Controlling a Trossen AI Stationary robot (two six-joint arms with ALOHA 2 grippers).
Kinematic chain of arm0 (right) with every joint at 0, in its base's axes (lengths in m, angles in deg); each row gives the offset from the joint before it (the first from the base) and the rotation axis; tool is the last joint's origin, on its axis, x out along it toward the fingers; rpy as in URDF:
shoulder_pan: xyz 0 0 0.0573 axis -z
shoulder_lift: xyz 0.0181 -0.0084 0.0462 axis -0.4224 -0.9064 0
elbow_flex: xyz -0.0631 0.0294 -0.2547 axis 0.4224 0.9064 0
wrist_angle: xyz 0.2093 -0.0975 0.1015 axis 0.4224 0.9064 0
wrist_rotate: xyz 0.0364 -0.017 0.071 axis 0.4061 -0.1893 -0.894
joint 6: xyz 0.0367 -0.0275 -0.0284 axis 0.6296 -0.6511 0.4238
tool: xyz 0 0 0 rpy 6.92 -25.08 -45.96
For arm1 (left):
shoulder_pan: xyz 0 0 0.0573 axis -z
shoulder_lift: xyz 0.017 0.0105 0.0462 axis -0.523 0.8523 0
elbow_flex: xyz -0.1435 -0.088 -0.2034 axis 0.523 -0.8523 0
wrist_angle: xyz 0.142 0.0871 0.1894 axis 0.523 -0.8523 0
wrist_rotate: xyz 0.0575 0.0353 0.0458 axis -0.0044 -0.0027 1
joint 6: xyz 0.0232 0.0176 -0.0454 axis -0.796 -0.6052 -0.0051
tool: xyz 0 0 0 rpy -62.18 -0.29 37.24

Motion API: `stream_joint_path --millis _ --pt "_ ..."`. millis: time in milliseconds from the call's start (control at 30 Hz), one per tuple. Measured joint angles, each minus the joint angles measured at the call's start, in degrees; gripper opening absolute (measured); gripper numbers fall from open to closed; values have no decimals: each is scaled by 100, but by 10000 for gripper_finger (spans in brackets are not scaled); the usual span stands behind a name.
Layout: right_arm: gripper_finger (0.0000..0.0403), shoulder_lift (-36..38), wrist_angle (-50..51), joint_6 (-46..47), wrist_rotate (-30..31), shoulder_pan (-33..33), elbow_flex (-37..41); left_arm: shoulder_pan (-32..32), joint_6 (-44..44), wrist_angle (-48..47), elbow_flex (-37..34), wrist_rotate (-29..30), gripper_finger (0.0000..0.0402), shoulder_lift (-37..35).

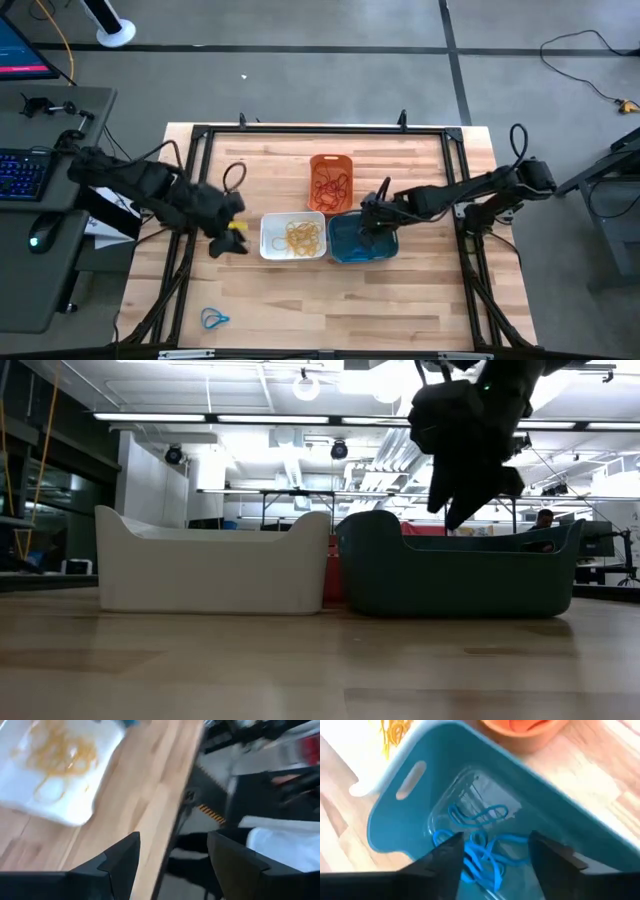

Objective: Sort rubber bands into baskets
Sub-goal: Put the blue rubber band into the blue bin

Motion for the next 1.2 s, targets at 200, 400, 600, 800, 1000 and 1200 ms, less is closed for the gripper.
stream_joint_path --millis 200,400,600,800,1000,1200 --pt "245 4 -129 -448 -317 243 -6 1385 602 -1664 -2 516 225 425" --pt "248 4 -123 -615 -328 263 -9 2933 181 -1898 -2 760 225 1466" --pt "248 7 -120 -605 -248 263 -9 3940 61 -932 -4 697 225 2690" --pt "248 7 -122 -741 -148 261 -9 4414 393 553 -465 179 225 3312" --pt "248 7 -127 -740 -74 276 -9 4244 427 566 -1500 348 225 3210" --pt "248 9 -122 -435 -75 276 -9 4202 28 1450 -2175 117 225 3163"
